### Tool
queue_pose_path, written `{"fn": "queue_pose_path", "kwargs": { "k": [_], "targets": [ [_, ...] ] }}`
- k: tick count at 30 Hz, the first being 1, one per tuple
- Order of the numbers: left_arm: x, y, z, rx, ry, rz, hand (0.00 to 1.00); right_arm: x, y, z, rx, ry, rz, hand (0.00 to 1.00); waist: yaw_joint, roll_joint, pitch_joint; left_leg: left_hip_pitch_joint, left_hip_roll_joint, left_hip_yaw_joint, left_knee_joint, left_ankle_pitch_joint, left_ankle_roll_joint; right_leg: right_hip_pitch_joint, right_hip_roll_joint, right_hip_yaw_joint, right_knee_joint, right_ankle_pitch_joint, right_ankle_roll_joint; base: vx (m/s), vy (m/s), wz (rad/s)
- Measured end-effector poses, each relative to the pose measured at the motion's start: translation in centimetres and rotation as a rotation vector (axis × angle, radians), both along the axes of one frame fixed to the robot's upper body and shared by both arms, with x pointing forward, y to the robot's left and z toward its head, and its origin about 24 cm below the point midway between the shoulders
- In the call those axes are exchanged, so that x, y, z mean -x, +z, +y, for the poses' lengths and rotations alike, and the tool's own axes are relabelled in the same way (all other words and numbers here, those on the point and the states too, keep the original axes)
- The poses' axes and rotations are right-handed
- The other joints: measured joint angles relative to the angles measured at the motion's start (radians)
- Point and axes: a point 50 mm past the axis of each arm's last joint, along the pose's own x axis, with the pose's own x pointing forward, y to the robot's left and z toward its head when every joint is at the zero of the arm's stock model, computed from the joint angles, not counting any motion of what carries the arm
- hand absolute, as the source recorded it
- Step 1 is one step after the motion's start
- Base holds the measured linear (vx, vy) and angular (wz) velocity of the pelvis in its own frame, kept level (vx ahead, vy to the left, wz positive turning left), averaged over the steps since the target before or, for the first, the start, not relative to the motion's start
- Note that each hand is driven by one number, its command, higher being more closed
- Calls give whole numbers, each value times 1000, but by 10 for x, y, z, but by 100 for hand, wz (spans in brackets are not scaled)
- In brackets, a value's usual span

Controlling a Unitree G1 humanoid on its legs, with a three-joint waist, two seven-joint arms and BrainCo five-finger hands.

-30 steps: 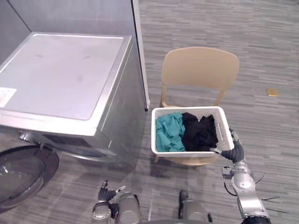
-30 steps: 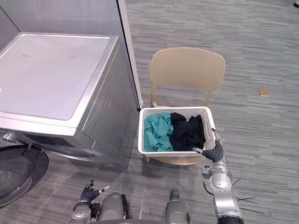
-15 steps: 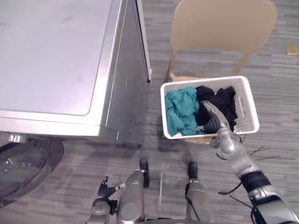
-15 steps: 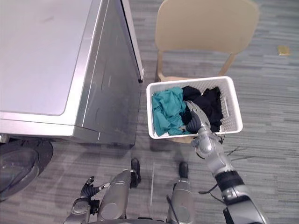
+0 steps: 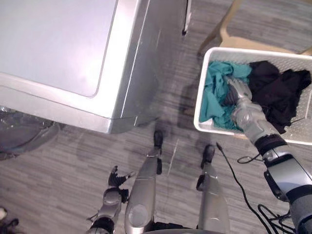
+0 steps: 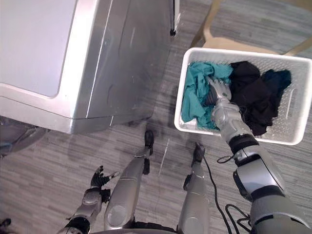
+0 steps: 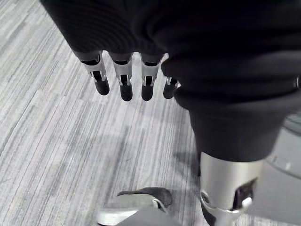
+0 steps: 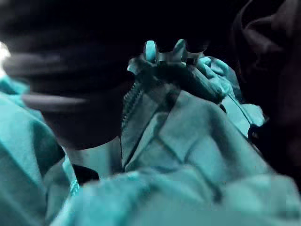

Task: Pick up the laundry basket with both hands and put the clothes into the washing machine.

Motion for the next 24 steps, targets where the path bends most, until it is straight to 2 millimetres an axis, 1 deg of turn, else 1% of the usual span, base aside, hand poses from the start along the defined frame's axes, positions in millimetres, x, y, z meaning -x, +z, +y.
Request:
{"fn": "queue_pose_path", "kwargs": {
  "k": [3,4,5,6,7,8,10,12,15,17,18,19,20,21,23,24],
  "targets": [
    [-11,9,-7,16,-7,-56,0,-3,15,15,16,53,-44,100,2,-2,2,2,12,-1,-53,35,-16,-17,14,-6,0,-1,0,-34,-54,3],
    [-13,10,-9,21,-9,-64,0,-3,16,17,15,62,-50,100,4,-2,2,4,16,-2,-60,43,-14,-17,18,-6,0,-1,0,-4,-56,2],
    [-16,13,-11,27,-12,-77,0,-3,16,22,6,76,-50,100,5,-2,2,10,21,-8,-71,50,-21,-14,25,-9,1,-1,0,10,-56,1],
    [-18,14,-17,47,-11,-86,0,-3,13,28,-26,89,-44,100,5,-5,4,28,24,-10,-92,67,-23,-8,28,-10,3,-1,0,16,-53,1],
    [-18,14,-20,55,-14,-87,0,-3,11,30,-39,95,-38,100,4,-5,4,39,25,-10,-102,70,-25,-3,29,-10,4,-2,-2,24,-49,-3],
    [-18,14,-27,74,-21,-88,0,-2,4,34,-67,105,-19,100,5,-6,4,62,26,-10,-121,79,-28,8,31,-11,6,-3,-3,31,-46,-3],
    [-19,15,-29,80,-23,-92,0,3,-7,38,-143,126,-7,100,4,-7,5,94,30,-10,-138,83,-30,24,32,-12,20,-14,-8,34,-44,-1],
    [-19,13,-30,80,-28,-78,0,12,-20,36,-249,128,-1,100,2,-8,5,142,33,-10,-168,92,-34,54,34,-16,28,-22,-9,47,-49,3],
    [-18,12,-30,80,-30,-65,0,19,-27,26,-354,98,-14,100,-3,-9,5,193,31,-12,-188,99,-36,84,32,-19,57,-46,-9,31,-37,8],
    [-16,10,-29,77,-30,-51,0,27,-30,19,-505,75,-53,100,-11,-10,5,245,29,-16,-206,101,-38,127,29,-26,66,-68,-6,27,-41,12],
    [-13,8,-27,76,-30,-37,0,34,-31,18,-675,84,-81,100,-20,-12,5,285,26,-17,-227,101,-38,151,25,-28,81,-86,-3,33,-33,15],
    [-9,6,-25,76,-33,-23,0,40,-32,20,-780,101,-101,100,-30,-15,4,308,22,-17,-237,102,-39,168,20,-30,88,-100,-3,36,-26,11],
    [-7,4,-24,77,-36,-14,0,44,-34,22,-844,113,-111,100,-32,-16,4,324,21,-17,-241,102,-39,180,19,-30,90,-103,-2,51,-10,5],
    [0,-1,-21,76,-33,15,0,53,-40,26,-953,138,-117,100,-38,-23,-3,356,18,-15,-251,102,-39,207,16,-29,90,-111,4,46,-4,3],
    [18,-13,-15,74,-24,82,0,67,-58,38,-1093,172,-85,100,-61,-47,-52,384,12,-16,-268,101,-39,229,9,-34,90,-132,9,99,-5,7],
    [28,-19,-10,74,-18,117,0,77,-66,44,-1165,188,-71,100,-73,-64,-74,410,8,-15,-275,101,-40,253,5,-34,90,-141,13,149,-5,12]
  ]
}}
